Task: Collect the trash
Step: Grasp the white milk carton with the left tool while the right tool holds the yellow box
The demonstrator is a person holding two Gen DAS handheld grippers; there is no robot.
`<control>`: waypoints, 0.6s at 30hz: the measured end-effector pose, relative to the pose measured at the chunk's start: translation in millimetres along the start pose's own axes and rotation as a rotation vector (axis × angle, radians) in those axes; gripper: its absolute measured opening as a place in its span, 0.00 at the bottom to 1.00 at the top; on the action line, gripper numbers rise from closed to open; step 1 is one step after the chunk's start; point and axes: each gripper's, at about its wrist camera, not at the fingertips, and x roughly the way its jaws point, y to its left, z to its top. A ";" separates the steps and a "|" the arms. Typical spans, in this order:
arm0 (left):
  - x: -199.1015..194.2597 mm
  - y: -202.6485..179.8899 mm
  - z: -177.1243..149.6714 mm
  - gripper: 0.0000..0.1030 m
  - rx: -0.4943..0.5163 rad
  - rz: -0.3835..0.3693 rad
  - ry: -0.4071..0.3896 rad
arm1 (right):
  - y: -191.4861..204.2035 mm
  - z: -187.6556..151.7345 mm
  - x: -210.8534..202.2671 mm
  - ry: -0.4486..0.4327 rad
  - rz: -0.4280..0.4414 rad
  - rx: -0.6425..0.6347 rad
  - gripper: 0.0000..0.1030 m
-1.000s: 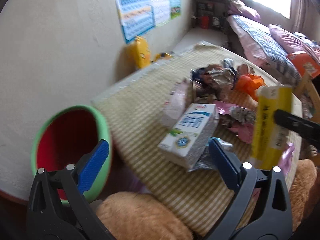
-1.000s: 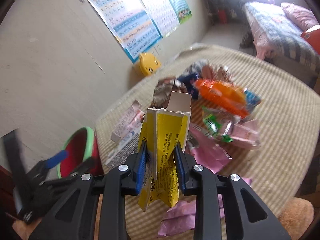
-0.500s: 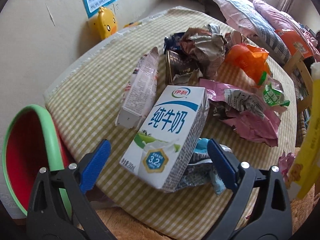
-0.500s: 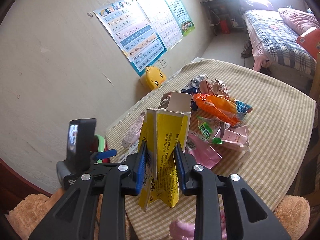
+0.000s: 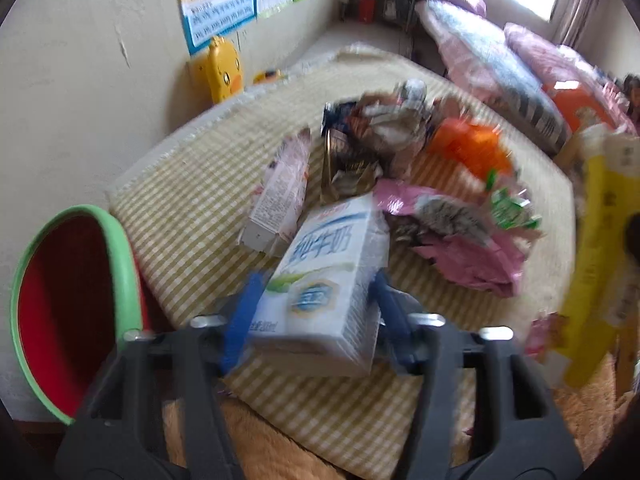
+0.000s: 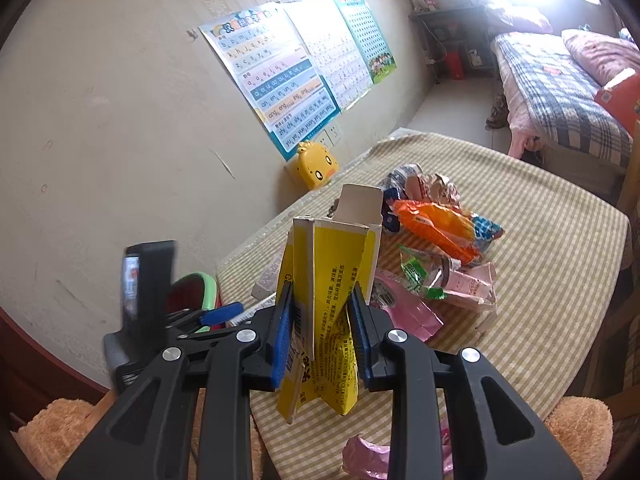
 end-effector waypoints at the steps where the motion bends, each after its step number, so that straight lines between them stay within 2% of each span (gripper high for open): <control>1: -8.4 1.2 -0.7 0.07 -0.012 0.008 -0.014 | 3.4 0.5 -1.7 -0.005 0.001 -0.006 0.25; 5: -52.2 11.3 -4.0 0.04 -0.073 0.009 -0.129 | 19.2 1.3 -6.9 -0.023 0.014 -0.047 0.25; 7: -61.4 11.3 -3.8 0.05 -0.064 0.012 -0.146 | 23.5 1.6 -5.0 -0.016 0.016 -0.059 0.25; 9: -63.0 13.4 -3.8 0.15 -0.066 0.005 -0.144 | 20.3 3.0 -1.7 0.001 0.017 -0.033 0.25; 11: -59.5 17.0 -4.7 0.55 -0.082 -0.025 -0.128 | 14.7 3.7 -2.4 0.001 -0.005 -0.016 0.25; 14: -41.4 17.6 -7.4 0.63 -0.101 -0.059 -0.092 | 5.5 6.3 -7.4 -0.012 -0.045 0.004 0.26; 18: 1.8 17.6 -9.4 0.63 -0.101 -0.018 0.016 | -0.8 5.2 -13.1 -0.016 -0.060 0.015 0.26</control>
